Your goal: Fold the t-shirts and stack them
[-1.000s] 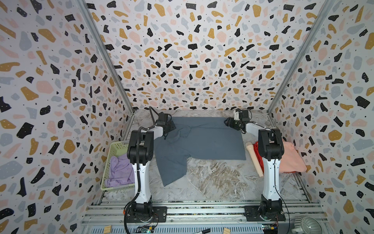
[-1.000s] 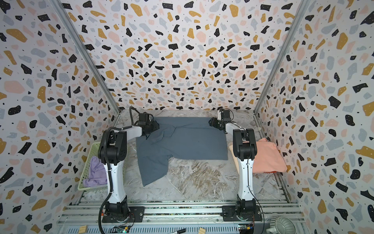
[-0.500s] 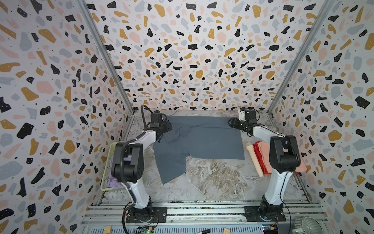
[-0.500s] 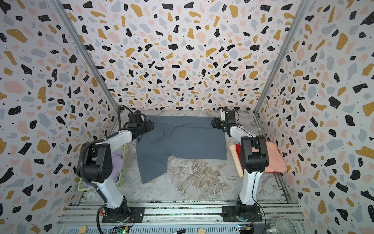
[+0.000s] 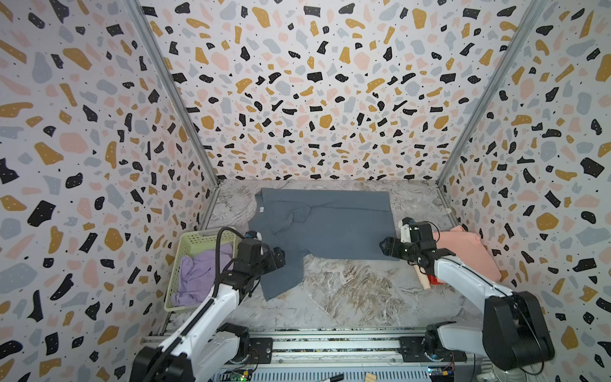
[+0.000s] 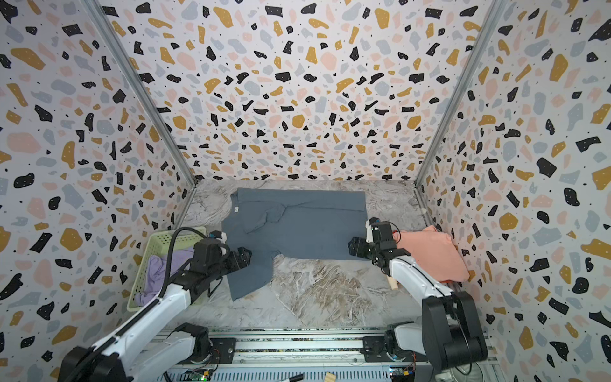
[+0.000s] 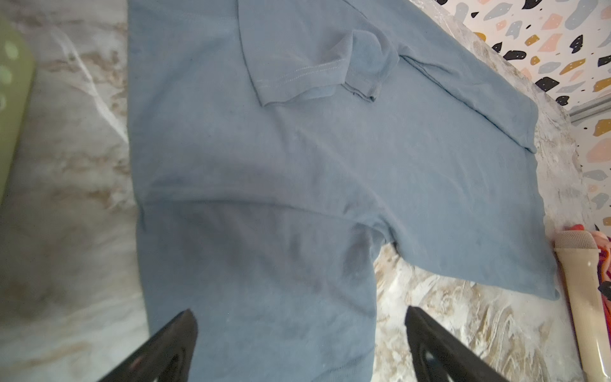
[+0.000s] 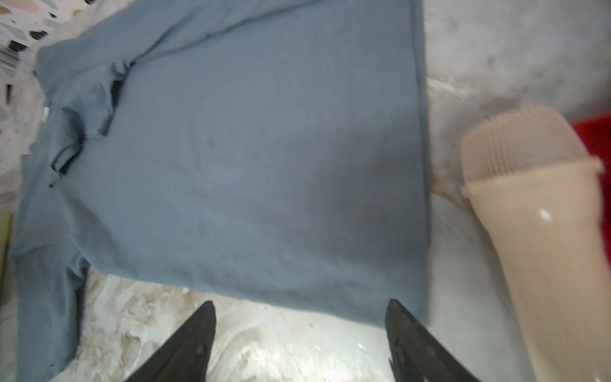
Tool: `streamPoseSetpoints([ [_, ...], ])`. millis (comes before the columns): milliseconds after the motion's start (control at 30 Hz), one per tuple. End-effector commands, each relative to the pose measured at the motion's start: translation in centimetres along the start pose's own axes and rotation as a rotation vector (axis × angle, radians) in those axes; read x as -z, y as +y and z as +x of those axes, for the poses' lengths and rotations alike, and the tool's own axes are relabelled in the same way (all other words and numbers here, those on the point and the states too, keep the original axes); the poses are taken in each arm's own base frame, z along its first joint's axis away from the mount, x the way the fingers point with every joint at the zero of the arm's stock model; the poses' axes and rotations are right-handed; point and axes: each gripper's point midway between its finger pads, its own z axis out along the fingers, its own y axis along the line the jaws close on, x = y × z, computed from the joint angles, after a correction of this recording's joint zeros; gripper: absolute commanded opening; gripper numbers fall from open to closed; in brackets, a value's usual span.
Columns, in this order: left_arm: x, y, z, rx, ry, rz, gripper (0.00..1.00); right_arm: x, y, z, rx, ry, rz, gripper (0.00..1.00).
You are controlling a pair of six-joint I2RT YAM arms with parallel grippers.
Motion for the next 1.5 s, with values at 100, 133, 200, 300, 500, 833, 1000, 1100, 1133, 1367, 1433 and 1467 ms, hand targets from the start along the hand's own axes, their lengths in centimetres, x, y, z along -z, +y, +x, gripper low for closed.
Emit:
streamPoseSetpoints([
  [100, 0.4, 2.0, 6.0, 0.117, 0.132, -0.034, 1.0, 1.2, -1.7, 2.3, -0.039, 0.025, 0.07, 0.87],
  [133, 0.4, 2.2, 6.7, 0.125, 0.149, -0.037, 1.0, 1.0, -1.9, 2.8, -0.045, 0.038, 0.076, 0.87],
  [200, 0.3, 2.6, 7.9, 0.133, 0.179, -0.05, 1.0, 0.7, -2.3, 3.4, -0.053, 0.053, 0.084, 0.87],
  [300, 0.6, 2.9, 8.7, 0.131, 0.194, -0.096, 0.97, 0.5, -2.5, 3.7, -0.059, 0.055, 0.088, 0.87],
  [500, 1.4, 4.6, 10.2, 0.169, 0.214, -0.215, 0.87, -0.1, -3.1, 3.5, -0.057, 0.047, 0.115, 0.86],
  [833, 1.8, 6.1, 10.2, 0.18, 0.191, -0.318, 0.76, -1.3, -4.4, 4.4, -0.062, 0.055, 0.162, 0.85],
  [1000, 0.1, 5.5, 11.9, 0.198, 0.254, -0.28, 0.61, -2.6, -4.7, 4.3, -0.075, 0.05, 0.161, 0.83],
  [1100, 0.0, 5.2, 11.8, 0.201, 0.246, -0.273, 0.45, -3.3, -4.6, 4.5, -0.081, 0.073, 0.154, 0.79],
  [1133, 0.0, 5.1, 11.6, 0.203, 0.235, -0.268, 0.4, -3.6, -4.5, 4.6, -0.083, 0.079, 0.144, 0.78],
  [1367, 0.4, 4.3, 9.9, 0.225, 0.154, -0.223, 0.06, -4.2, -4.4, 5.6, -0.107, 0.112, 0.126, 0.2],
  [1433, 0.6, 4.1, 9.6, 0.228, 0.143, -0.21, 0.0, -4.1, -4.4, 5.6, -0.105, 0.103, 0.122, 0.13],
  [1467, 0.7, 4.1, 9.7, 0.23, 0.145, -0.209, 0.0, -3.9, -4.4, 5.5, -0.104, 0.1, 0.126, 0.09],
])
